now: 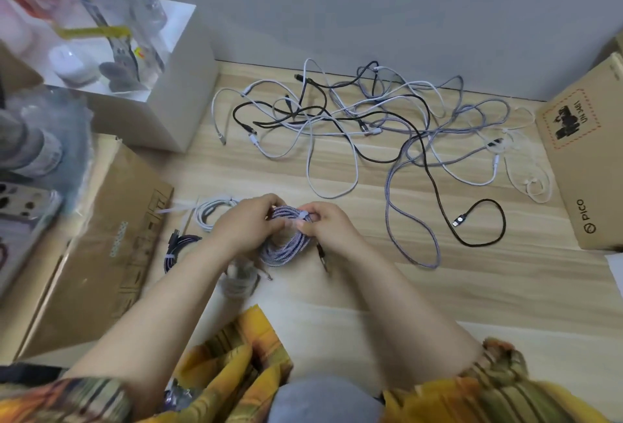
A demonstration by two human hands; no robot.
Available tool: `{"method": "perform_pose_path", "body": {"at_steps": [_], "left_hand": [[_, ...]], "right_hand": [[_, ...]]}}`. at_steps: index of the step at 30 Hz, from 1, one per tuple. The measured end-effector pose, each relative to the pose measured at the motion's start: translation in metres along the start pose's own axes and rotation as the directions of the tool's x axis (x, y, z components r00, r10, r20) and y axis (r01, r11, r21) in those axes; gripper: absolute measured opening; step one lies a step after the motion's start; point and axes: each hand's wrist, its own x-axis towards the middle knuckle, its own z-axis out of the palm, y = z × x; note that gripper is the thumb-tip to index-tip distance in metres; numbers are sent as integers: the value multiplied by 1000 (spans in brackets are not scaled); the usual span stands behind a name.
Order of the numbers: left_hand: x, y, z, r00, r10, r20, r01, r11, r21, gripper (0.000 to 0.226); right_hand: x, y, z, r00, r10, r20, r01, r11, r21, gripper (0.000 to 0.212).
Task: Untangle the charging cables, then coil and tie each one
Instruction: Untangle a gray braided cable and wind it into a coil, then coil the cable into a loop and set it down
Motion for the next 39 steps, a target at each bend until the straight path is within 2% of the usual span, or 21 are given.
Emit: {"method": "perform_pose_path", "body": {"at_steps": [3, 6, 9, 12, 15, 17, 19, 21, 22, 24, 27, 29, 30, 31, 32, 33, 34, 35, 36, 37, 39], "left_hand": [[16, -21, 4, 999, -9, -42, 11, 998, 55, 27], [21, -30, 13, 995, 6, -98, 12, 983, 181, 31], [24, -35, 17, 982, 7, -186, 40, 968, 246, 32], [26, -30, 16, 972, 17, -233, 55, 952, 301, 31], [26, -16, 15, 947, 56, -316, 47, 950, 308, 27], [28, 0, 19, 930, 107, -352, -16, 967, 253, 26], [32, 20, 30, 941, 143, -308, -77, 973, 216, 27], [33, 35, 45, 958, 169, -229, -111, 963, 248, 27], [34, 39, 53, 968, 165, -191, -108, 955, 276, 27], [39, 42, 61, 983, 116, -142, -62, 938, 341, 25], [46, 42, 60, 988, 34, -150, 23, 931, 363, 24], [48, 46, 53, 986, -36, -161, 72, 973, 222, 34], [48, 49, 49, 984, -94, -152, 103, 994, 48, 40], [48, 59, 44, 978, -161, -132, 131, 968, -212, 44], [48, 69, 39, 971, -233, -61, 170, 842, -512, 46], [48, 81, 35, 964, -262, 49, 211, 634, -744, 49], [48, 91, 31, 956, -240, 171, 259, 410, -875, 51], [47, 103, 30, 947, -184, 262, 302, 243, -922, 52], [46, 111, 27, 938, -124, 325, 341, 139, -930, 53], [45, 119, 27, 930, -64, 362, 367, 83, -927, 53], [40, 131, 27, 923, 1, 385, 384, 47, -922, 49]], "right_hand": [[25, 2, 19, 998, 67, -16, -67, 998, -7, 22], [34, 3, 32, 995, 60, -75, -66, 995, -79, 10], [37, 5, 36, 988, 14, -152, -34, 991, -129, 22], [35, 9, 31, 991, -6, -136, -15, 988, -155, 34], [26, 14, 11, 964, -102, -246, 58, 982, -180, 32], [24, 24, -8, 930, -233, -285, 117, 921, -373, 38], [25, 39, -27, 946, -284, -157, 127, 769, -626, 53], [26, 49, -39, 963, -267, -33, 163, 675, -719, 59], [26, 54, -43, 951, -309, -26, 194, 657, -729, 58], [28, 63, -53, 907, -409, -102, 210, 648, -733, 46], [26, 72, -73, 893, -387, -228, 159, 746, -646, 22], [20, 69, -81, 882, -355, -310, 233, 900, -367, 10], [13, 60, -83, 876, -326, -355, 285, 944, -164, 10], [3, 48, -88, 869, -308, -388, 340, 940, 16, 14], [-7, 35, -90, 865, -309, -396, 389, 911, 138, 16], [-19, 24, -93, 857, -341, -387, 434, 882, 184, 16], [-30, 13, -95, 850, -392, -351, 474, 860, 189, 15], [-44, 6, -98, 841, -446, -307, 511, 841, 178, 12], [-54, -1, -99, 836, -485, -256, 535, 824, 187, 9], [-65, -5, -101, 827, -518, -218, 557, 807, 196, 6], [-83, -4, -104, 815, -547, -190, 579, 784, 223, 21]]}}
